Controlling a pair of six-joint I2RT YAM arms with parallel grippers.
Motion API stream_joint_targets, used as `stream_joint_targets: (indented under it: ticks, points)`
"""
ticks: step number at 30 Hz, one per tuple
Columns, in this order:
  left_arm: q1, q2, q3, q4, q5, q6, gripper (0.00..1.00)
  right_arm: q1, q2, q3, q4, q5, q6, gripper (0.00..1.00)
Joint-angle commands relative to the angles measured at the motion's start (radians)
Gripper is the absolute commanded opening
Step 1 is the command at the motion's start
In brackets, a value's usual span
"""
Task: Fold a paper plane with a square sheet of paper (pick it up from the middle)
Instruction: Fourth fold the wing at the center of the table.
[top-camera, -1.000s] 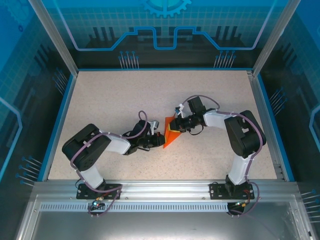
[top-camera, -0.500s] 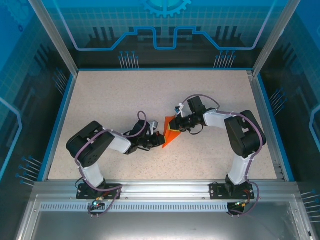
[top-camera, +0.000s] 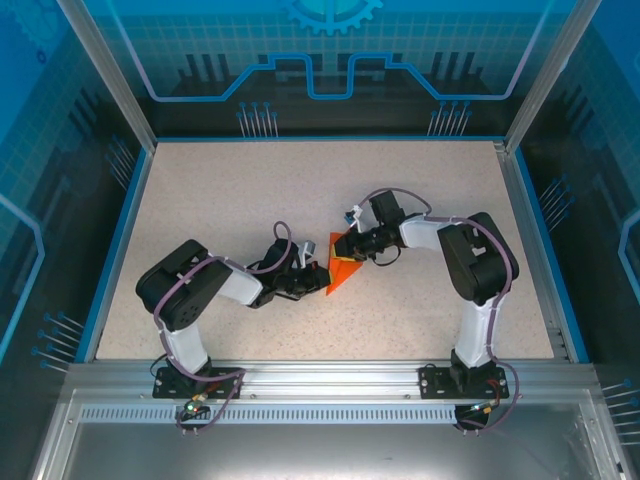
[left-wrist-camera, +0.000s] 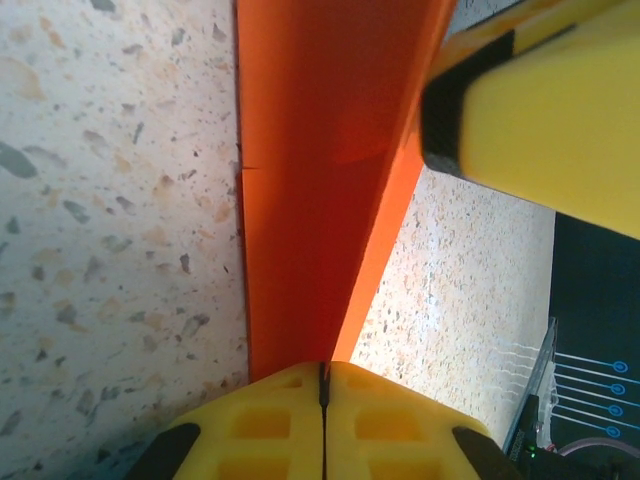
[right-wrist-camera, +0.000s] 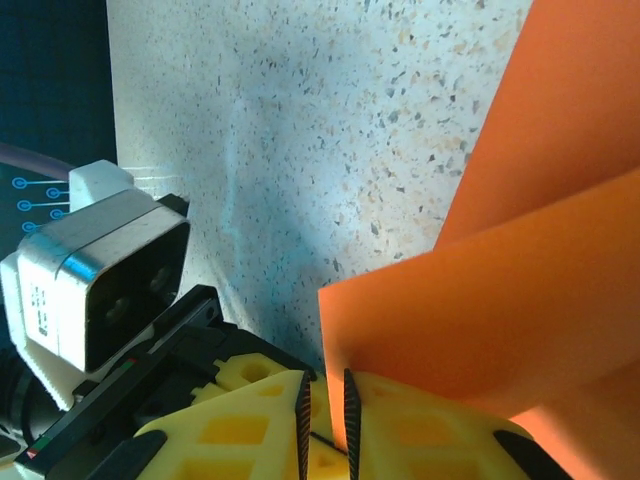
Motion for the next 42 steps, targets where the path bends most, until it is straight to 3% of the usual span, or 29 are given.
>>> stream_joint_targets:
  ticks: [1,8,28,42]
  points:
    - [0.007,-0.015,0.001,-0.117,-0.038,0.029,0.11,-0.003,0.022,0.029,-0.014,0.008,-0.002,0.19]
    - [-0.004,-0.061,0.019,-0.167,-0.034,0.076,0.17,-0.013,0.037,0.036,-0.041,0.026,-0.01,0.19]
    - [-0.01,-0.033,0.045,-0.219,-0.067,0.054,0.0,-0.029,0.059,0.044,-0.026,-0.003,-0.007,0.19]
    - [-0.005,-0.022,0.037,-0.237,-0.083,-0.017,0.0,-0.028,0.117,0.088,-0.073,0.032,-0.016,0.2]
